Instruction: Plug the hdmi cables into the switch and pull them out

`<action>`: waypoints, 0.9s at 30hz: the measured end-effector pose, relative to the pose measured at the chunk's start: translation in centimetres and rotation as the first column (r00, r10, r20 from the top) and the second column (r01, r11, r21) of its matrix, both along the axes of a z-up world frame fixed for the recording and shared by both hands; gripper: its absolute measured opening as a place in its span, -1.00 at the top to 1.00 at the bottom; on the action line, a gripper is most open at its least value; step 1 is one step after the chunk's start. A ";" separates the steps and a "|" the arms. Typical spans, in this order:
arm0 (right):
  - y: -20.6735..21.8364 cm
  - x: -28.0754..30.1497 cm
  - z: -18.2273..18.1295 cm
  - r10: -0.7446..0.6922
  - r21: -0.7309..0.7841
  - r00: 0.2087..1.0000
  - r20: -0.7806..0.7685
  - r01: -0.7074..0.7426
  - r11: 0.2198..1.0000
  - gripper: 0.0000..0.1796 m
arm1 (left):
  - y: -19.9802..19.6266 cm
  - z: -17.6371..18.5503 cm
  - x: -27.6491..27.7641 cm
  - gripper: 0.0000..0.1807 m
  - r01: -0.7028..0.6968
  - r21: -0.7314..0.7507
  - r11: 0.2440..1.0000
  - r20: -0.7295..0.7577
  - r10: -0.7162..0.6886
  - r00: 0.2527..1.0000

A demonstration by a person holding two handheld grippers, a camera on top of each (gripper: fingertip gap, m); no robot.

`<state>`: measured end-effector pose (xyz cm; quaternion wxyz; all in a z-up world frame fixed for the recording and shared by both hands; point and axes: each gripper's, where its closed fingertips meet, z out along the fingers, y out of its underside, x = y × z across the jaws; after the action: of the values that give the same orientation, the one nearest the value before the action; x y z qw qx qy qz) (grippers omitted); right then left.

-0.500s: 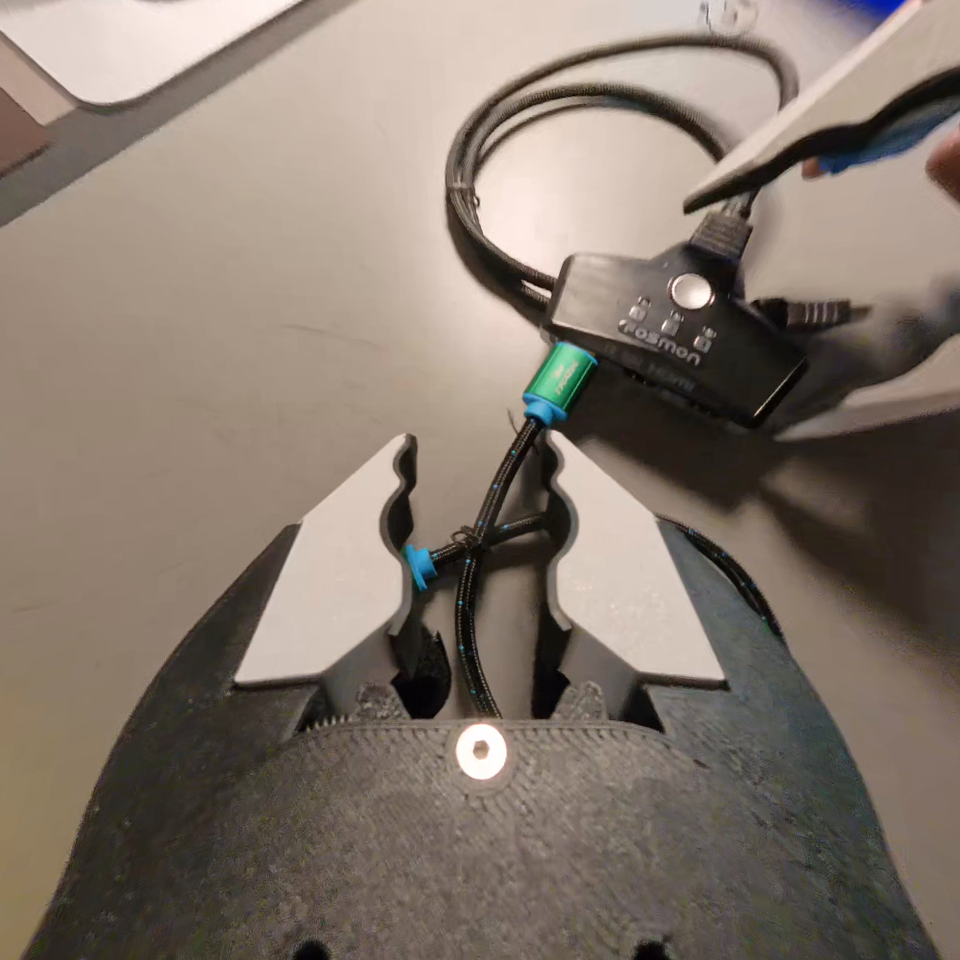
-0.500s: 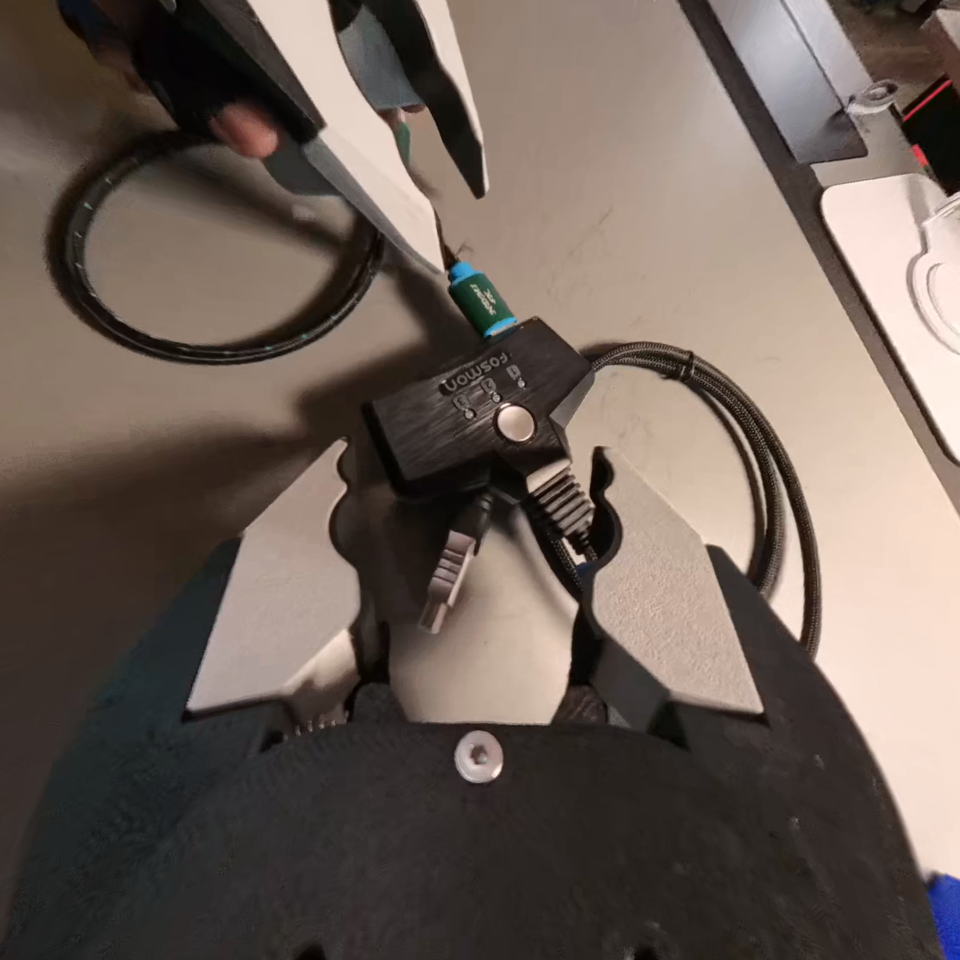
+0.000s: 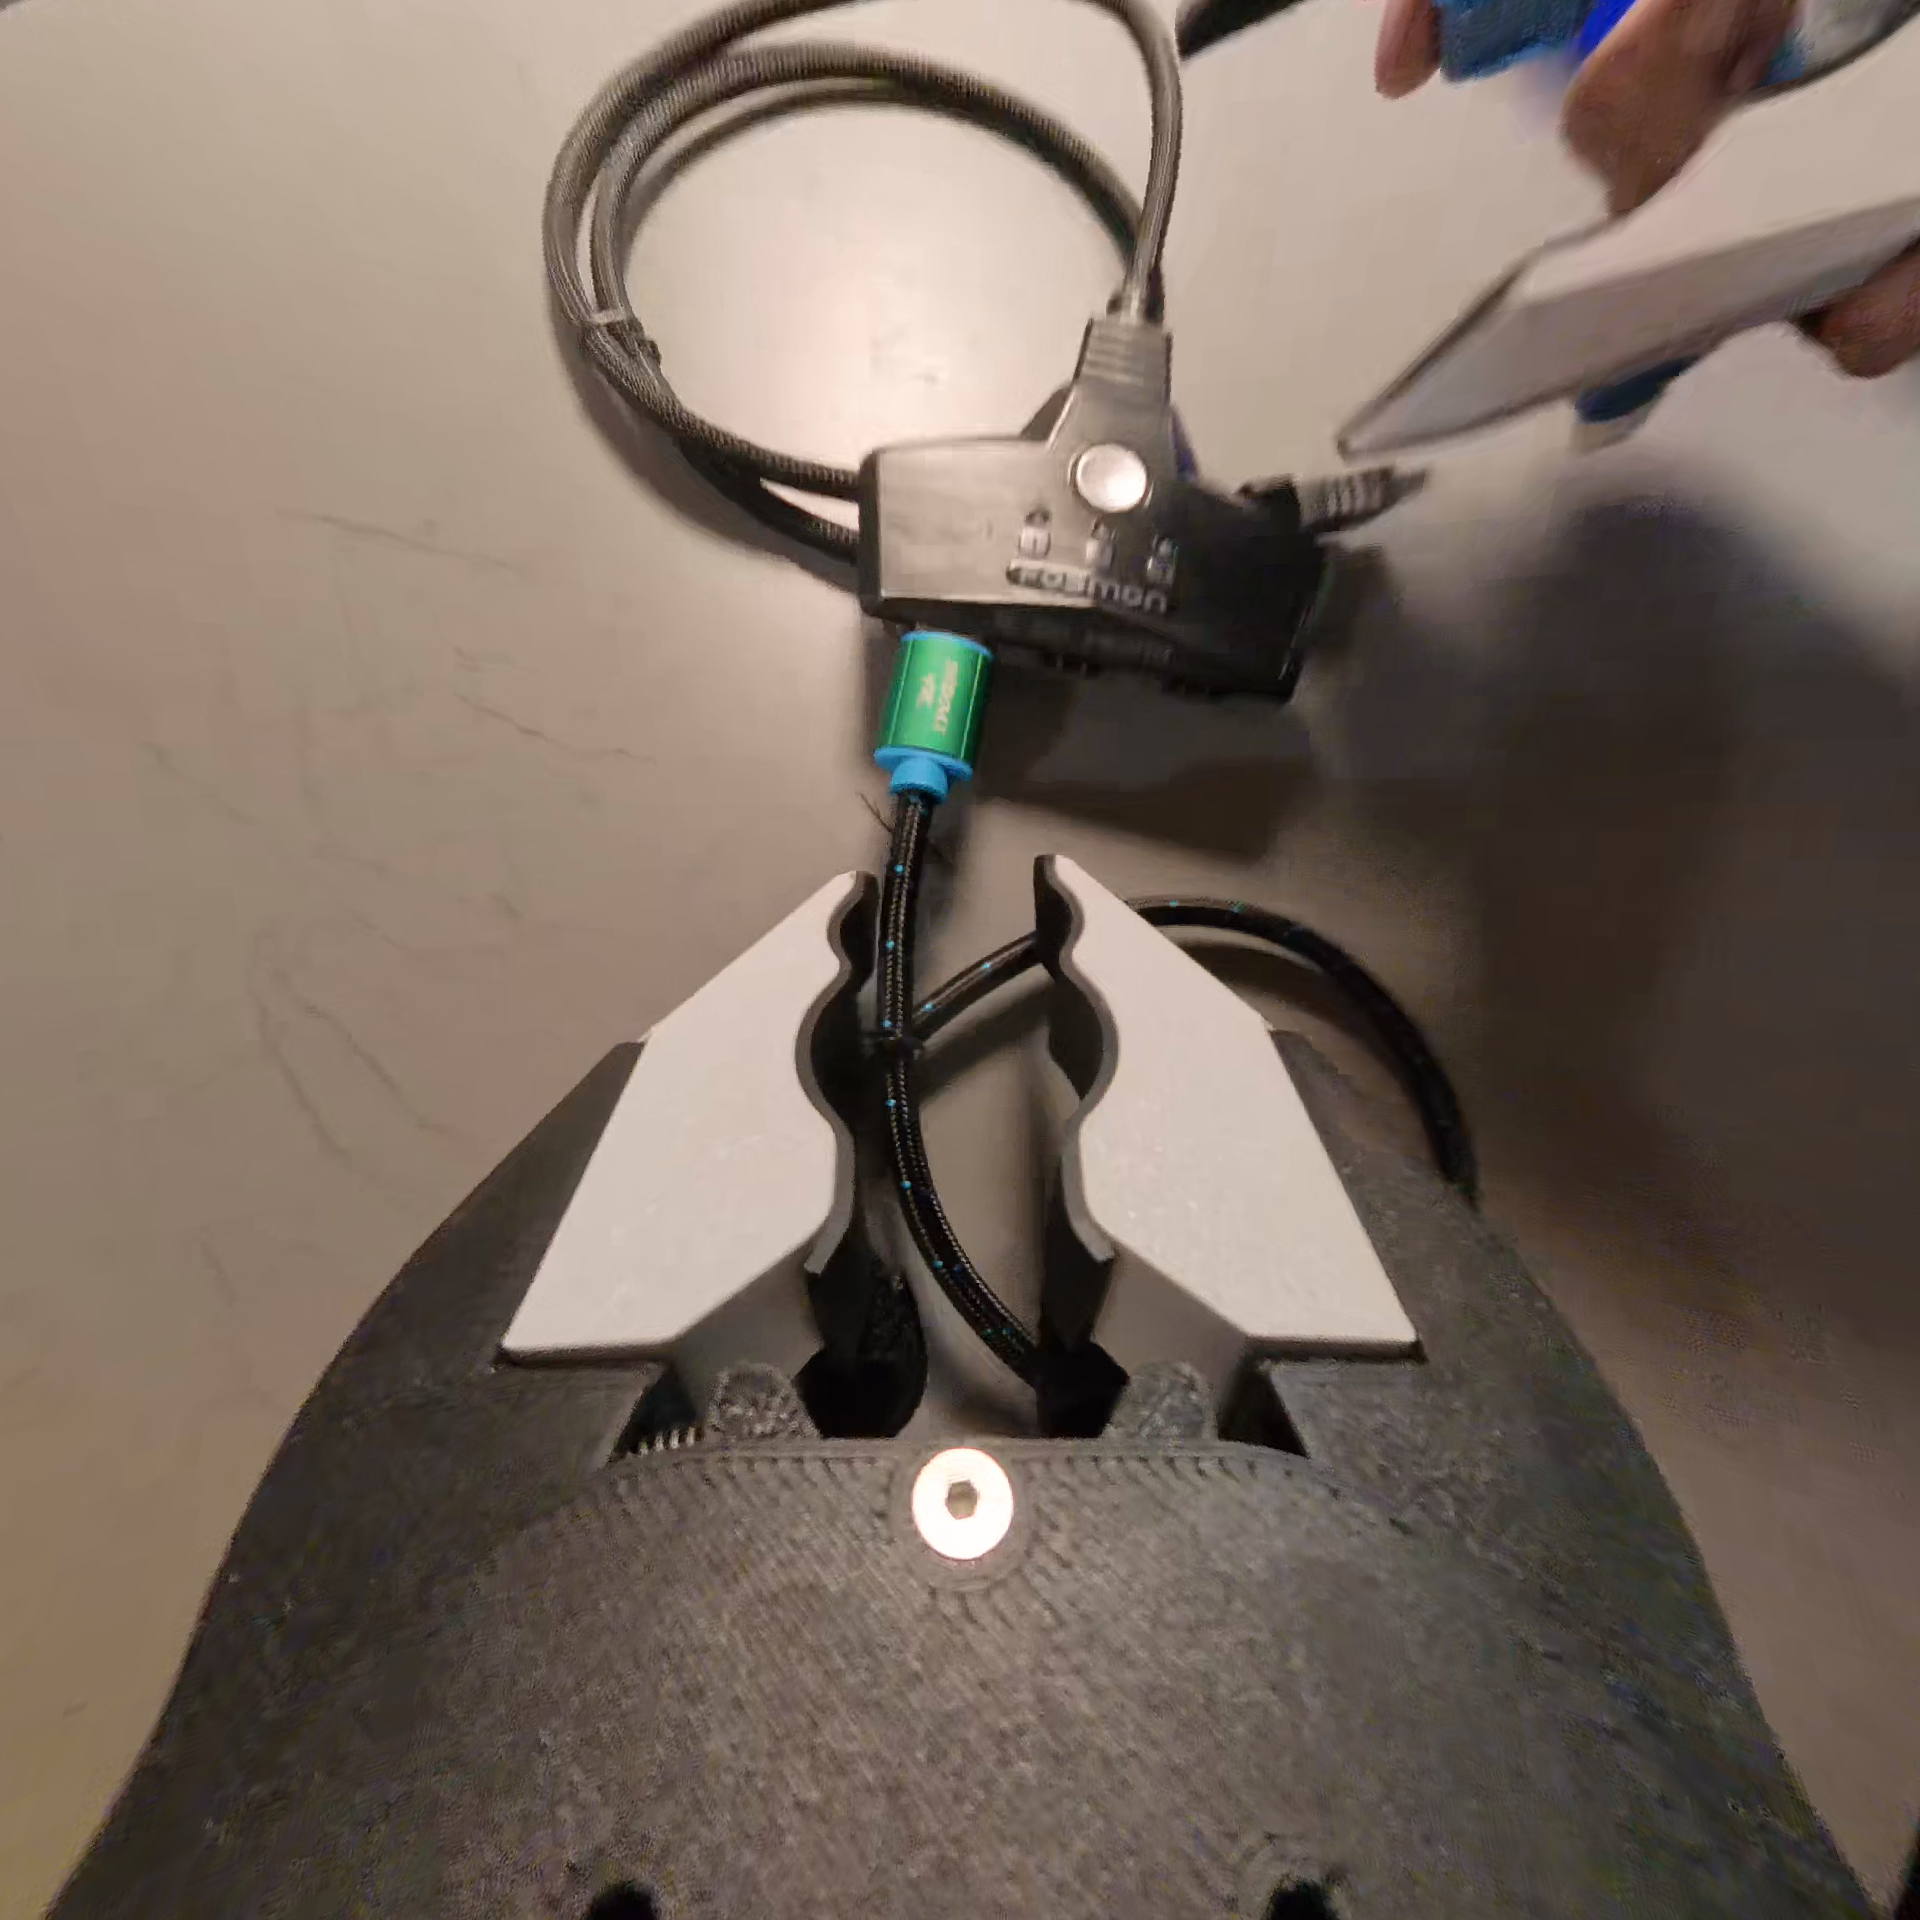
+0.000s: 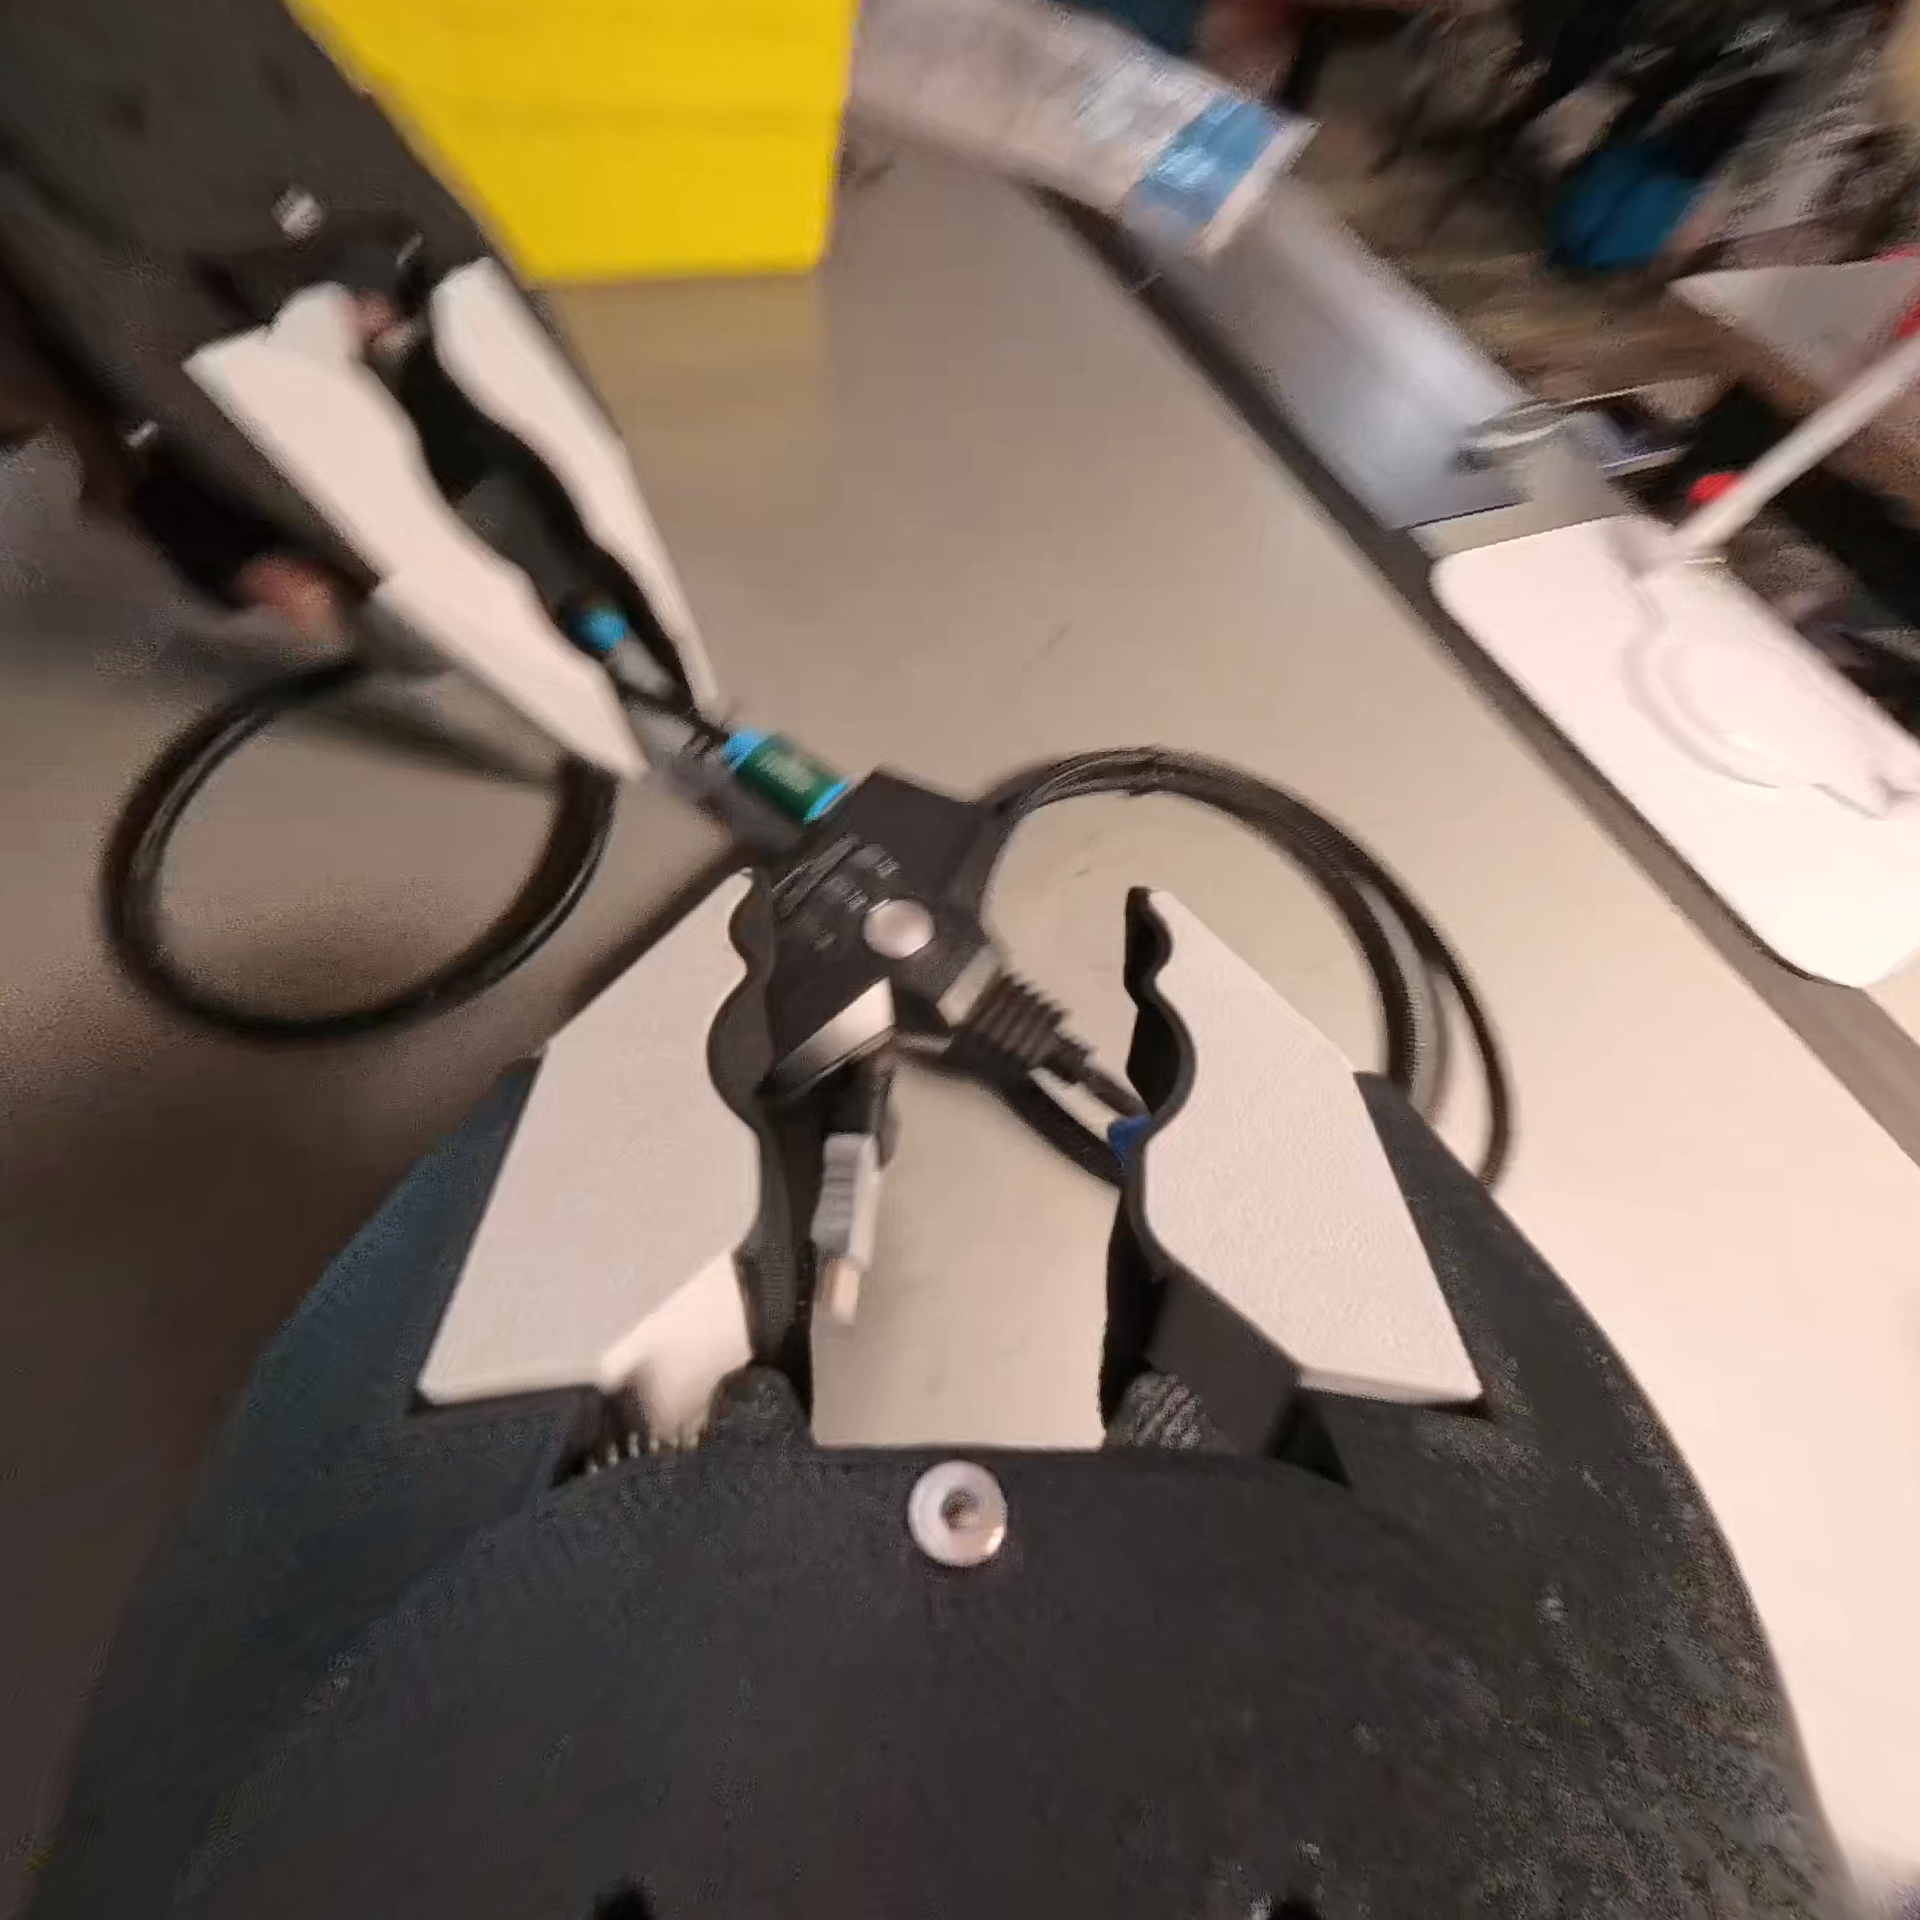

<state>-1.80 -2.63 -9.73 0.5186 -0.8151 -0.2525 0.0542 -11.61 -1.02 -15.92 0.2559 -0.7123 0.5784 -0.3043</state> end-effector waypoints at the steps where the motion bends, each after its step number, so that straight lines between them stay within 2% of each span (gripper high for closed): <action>1: 0.7 1.1 1.0 -0.075 0.043 0.997 -0.020 0.076 0.996 0.26 | 0.0 0.6 0.0 0.64 -0.010 -0.031 0.999 0.021 0.011 1.000; 5: 2.4 5.2 4.0 -0.308 0.141 0.947 -0.092 0.319 0.937 0.43 | 1.1 2.8 -0.2 0.62 -0.059 -0.012 0.998 0.047 0.060 0.997; 9: 3.5 7.8 4.9 -0.444 0.171 0.887 -0.126 0.460 0.871 0.45 | 2.8 4.3 0.8 0.62 -0.088 0.039 0.995 0.051 0.086 0.995; 12: 4.1 9.0 5.2 -0.519 0.190 0.845 -0.130 0.535 0.823 0.47 | 5.8 3.7 1.7 0.61 -0.169 0.076 0.983 0.053 0.166 0.985; 14: 4.3 9.6 5.5 -0.549 0.195 0.825 -0.132 0.565 0.802 0.45 | 7.4 2.3 1.9 0.59 -0.225 0.039 0.974 0.060 0.223 0.973; 17: 4.6 9.9 5.6 -0.568 0.190 0.814 -0.119 0.580 0.792 0.44 | 8.0 0.3 1.8 0.57 -0.264 -0.096 0.960 0.061 0.270 0.961; 23: 4.9 9.1 6.3 -0.552 0.209 0.821 -0.147 0.571 0.794 0.46 | 7.6 0.1 1.4 0.56 -0.248 -0.209 0.946 0.102 0.273 0.956; 27: 5.0 8.5 6.9 -0.540 0.229 0.826 -0.160 0.564 0.794 0.49 | 7.2 0.0 1.3 0.57 -0.236 -0.208 0.949 0.101 0.261 0.960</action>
<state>6.72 2.33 -2.86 0.6269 -0.7726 0.0141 -0.0989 -10.28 6.22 -15.88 0.2578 -0.7802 0.4341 -0.3692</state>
